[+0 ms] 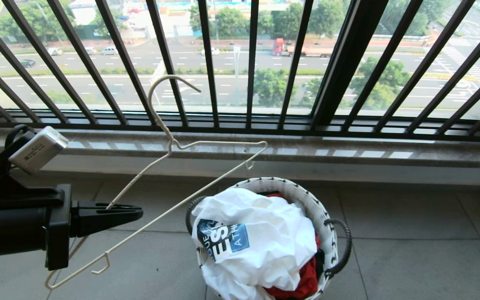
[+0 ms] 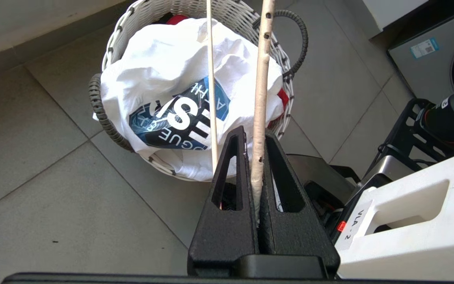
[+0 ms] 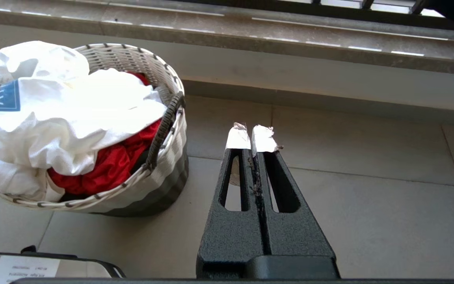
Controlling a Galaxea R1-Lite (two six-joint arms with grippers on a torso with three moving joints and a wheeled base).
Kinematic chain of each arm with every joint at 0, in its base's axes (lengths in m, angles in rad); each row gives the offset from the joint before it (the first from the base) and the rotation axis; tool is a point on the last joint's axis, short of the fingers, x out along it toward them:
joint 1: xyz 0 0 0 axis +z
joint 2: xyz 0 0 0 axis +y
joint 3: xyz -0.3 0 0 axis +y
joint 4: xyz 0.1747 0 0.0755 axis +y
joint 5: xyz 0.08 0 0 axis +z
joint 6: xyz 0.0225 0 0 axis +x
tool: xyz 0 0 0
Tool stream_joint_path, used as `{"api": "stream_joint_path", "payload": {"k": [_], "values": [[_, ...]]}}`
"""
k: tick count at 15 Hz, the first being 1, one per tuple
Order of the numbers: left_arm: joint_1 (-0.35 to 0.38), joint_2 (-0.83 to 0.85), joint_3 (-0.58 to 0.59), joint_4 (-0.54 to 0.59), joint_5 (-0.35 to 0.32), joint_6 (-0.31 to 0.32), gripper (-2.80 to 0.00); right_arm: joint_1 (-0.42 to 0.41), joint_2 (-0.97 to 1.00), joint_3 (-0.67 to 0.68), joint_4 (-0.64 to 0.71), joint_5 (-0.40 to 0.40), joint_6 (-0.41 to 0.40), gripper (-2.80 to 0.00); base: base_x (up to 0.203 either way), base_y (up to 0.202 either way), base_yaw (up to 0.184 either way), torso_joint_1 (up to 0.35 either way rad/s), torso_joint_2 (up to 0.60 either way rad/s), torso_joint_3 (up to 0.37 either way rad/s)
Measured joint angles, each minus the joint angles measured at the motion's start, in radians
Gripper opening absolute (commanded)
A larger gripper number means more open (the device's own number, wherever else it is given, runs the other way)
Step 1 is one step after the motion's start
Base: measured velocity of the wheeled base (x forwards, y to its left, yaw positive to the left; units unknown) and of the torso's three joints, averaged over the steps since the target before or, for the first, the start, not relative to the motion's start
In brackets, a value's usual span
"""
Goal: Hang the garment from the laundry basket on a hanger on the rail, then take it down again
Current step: Pick up clothes from the basket
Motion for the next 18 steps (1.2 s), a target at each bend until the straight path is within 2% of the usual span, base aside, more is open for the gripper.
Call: {"api": "stream_joint_path", "payload": {"k": [3, 5, 7, 9, 14, 16, 18], "values": [[0.000, -0.019, -0.005, 0.003, 0.001, -0.001, -2.80, 0.000, 0.054, -0.108, 0.038, 0.101, -0.051, -2.80, 0.000, 0.000, 0.000, 0.000, 0.00, 0.000], [0.000, -0.027, -0.006, 0.003, 0.000, -0.010, -2.80, 0.000, 0.137, -0.176, 0.039, 0.095, -0.100, -2.80, 0.000, 0.000, 0.000, 0.000, 0.00, 0.000], [-0.001, -0.035, -0.012, 0.003, -0.001, -0.036, -2.80, 0.000, 0.243, -0.274, 0.038, 0.087, -0.115, -2.80, 0.000, 0.000, 0.000, 0.000, 0.00, 0.000], [-0.002, -0.040, -0.016, 0.002, 0.000, -0.041, -2.80, 0.000, 0.369, -0.367, 0.038, 0.092, -0.105, -2.80, 0.000, 0.000, 0.000, 0.000, 0.00, 0.000], [-0.001, -0.040, -0.029, 0.007, 0.002, -0.058, -2.80, 0.011, 0.717, -0.512, 0.036, 0.170, -0.085, -2.80, 0.000, 0.000, 0.000, 0.000, 0.00, 0.000], [-0.001, -0.046, -0.051, 0.034, 0.001, -0.099, -2.80, 0.055, 0.886, -0.573, 0.032, 0.186, -0.045, -2.80, 0.000, 0.000, 0.000, 0.000, 0.00, 0.000], [-0.001, -0.047, -0.071, 0.048, 0.008, -0.110, -2.80, 0.163, 1.079, -0.649, 0.022, 0.190, 0.020, -2.80, 0.000, 0.000, 0.000, 0.000, 0.00, 0.000]]}}
